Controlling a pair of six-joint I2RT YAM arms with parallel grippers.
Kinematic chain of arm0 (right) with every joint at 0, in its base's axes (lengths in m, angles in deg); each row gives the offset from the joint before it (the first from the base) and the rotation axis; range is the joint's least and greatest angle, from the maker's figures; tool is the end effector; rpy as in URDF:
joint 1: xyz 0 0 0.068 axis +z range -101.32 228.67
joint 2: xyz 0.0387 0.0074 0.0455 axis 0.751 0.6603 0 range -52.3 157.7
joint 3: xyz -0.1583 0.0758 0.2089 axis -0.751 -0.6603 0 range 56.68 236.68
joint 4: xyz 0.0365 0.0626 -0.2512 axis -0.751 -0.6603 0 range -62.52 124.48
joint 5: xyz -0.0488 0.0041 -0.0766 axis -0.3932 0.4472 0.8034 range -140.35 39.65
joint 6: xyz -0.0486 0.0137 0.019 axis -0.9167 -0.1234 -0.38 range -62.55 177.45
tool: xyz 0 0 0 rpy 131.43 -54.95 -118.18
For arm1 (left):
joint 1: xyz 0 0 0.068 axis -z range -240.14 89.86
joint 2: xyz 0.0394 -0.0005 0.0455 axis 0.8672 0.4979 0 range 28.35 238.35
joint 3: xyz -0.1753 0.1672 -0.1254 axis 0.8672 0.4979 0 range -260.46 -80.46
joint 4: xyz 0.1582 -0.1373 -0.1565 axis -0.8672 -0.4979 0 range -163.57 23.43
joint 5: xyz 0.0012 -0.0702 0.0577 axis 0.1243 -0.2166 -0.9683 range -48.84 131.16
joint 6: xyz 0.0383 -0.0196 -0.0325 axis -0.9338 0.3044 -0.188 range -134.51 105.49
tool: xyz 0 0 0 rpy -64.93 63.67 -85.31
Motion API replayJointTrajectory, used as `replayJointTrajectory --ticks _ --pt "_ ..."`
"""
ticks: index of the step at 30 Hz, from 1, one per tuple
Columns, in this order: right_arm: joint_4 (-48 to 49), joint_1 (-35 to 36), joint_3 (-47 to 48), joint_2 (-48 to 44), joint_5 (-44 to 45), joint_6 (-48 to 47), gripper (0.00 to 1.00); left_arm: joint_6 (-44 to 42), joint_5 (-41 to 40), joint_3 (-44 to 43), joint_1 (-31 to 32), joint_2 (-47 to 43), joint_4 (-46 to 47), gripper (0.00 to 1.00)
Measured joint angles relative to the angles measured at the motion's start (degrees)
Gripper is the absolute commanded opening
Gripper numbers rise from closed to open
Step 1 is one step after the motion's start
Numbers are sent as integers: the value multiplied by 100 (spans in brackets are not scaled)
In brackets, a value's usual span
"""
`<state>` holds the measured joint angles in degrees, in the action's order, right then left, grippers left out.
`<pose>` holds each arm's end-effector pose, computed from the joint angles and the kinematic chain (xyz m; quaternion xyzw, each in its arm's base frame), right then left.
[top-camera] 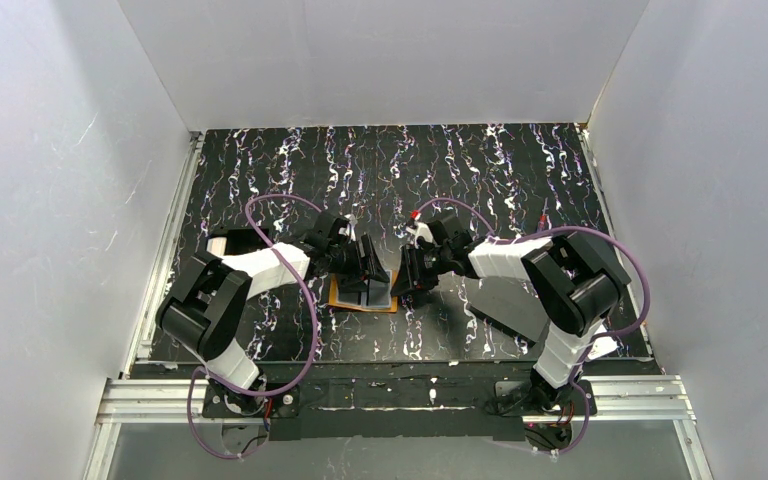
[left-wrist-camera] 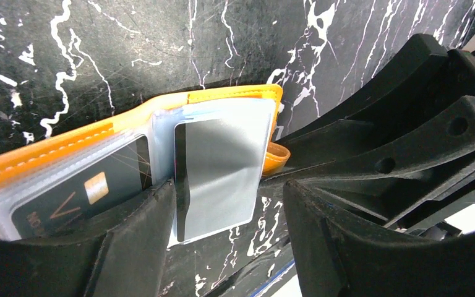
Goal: Put the credit cards into the card holder
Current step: Insert the credit card into the card holder.
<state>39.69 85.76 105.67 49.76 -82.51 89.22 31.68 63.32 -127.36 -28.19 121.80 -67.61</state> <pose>0.2601 0.2202 0.1347 -0.1411 0.8910 0.4085 0.1389 0.2646 -0.1807 0.1615 -0.0445 0.9165 -0.3628 0.1627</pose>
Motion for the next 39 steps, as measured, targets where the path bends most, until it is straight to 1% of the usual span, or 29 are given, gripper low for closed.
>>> replayJointTrajectory --ticks 1,5,7,10,12,16,21,24,30,34,39 --pt "-31 0 0 -11 15 -2 40 26 7 9 -2 0 28 61" --pt "-354 -4 33 -149 210 -127 44 39 -4 11 17 0 33 48" --pt "-634 -4 103 -238 398 -260 45 31 -33 11 31 9 -39 44" --pt "-988 -11 144 -378 612 -387 46 24 -37 44 59 31 -94 38" --pt "-1193 -17 144 -472 695 -396 45 13 -37 61 70 57 -96 33" --pt "-1464 -26 142 -695 796 -326 42 11 -37 107 72 92 -83 27" --pt "-1440 -26 140 -970 706 -68 31 31 -35 212 74 98 -15 18" --pt "-1187 -26 87 -977 503 142 26 33 -55 238 74 98 -2 14" --pt "-833 -26 -13 -938 192 407 26 44 -74 286 66 101 39 8" --pt "-647 -26 -15 -826 114 459 32 87 -50 339 42 103 116 7" --pt "-494 -26 -109 -745 103 476 35 105 -37 372 37 103 175 7"
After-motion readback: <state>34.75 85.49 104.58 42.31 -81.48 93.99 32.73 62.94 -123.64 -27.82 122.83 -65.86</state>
